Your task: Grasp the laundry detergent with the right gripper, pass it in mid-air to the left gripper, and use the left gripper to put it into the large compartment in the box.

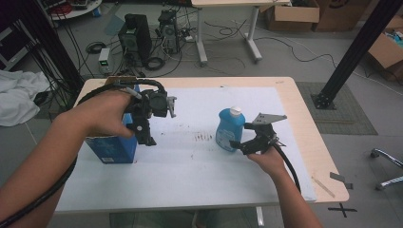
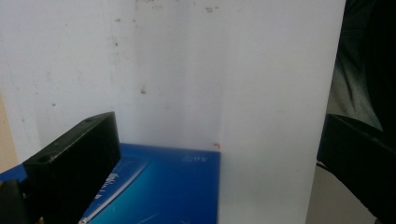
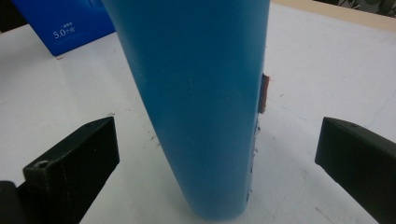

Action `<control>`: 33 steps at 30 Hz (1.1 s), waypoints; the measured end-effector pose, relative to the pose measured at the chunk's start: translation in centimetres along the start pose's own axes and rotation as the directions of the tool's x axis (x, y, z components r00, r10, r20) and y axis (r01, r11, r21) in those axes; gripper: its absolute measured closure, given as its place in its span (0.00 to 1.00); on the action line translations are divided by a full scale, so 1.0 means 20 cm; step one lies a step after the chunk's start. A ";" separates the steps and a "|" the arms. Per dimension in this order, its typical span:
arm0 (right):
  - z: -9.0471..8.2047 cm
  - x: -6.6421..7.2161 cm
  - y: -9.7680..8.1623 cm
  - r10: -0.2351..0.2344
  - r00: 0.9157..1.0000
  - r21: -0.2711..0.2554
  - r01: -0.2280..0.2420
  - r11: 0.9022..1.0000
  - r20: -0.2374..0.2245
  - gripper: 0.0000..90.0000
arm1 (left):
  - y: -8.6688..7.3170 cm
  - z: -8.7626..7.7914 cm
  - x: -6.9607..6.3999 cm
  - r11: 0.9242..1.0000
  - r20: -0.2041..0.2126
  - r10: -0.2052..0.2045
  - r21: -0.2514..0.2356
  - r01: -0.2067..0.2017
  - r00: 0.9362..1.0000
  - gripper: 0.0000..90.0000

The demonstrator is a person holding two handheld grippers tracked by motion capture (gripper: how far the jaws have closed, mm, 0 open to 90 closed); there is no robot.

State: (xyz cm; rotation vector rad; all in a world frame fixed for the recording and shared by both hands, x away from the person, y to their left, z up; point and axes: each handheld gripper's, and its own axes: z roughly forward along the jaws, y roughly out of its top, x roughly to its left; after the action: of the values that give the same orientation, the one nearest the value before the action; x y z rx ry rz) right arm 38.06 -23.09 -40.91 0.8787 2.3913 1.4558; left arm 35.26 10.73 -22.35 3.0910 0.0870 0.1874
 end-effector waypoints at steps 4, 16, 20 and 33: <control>0.01 0.00 0.00 -0.007 1.000 -0.001 0.007 1.000 0.011 0.00 | 0.00 0.00 0.00 1.000 -0.001 -0.005 0.003 0.005 1.000 0.00; 0.09 0.02 0.01 -0.012 1.000 -0.029 0.012 0.999 0.009 0.00 | -0.02 0.01 0.00 1.000 0.004 -0.006 0.005 0.006 1.000 0.00; 0.12 0.03 0.01 -0.010 1.000 -0.039 0.010 0.999 0.009 0.00 | -0.02 0.01 0.00 1.000 0.003 -0.011 0.006 0.011 1.000 0.00; 0.14 0.04 0.00 -0.015 0.998 -0.091 0.021 0.996 0.064 0.06 | -0.05 0.01 0.00 1.000 0.004 -0.019 0.002 0.019 1.000 0.00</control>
State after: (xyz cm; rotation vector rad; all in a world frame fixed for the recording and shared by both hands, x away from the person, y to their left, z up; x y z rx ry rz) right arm 38.73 -20.61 -42.12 0.8664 2.2615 1.4956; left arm 35.22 11.74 -22.64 3.0907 0.1164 0.1812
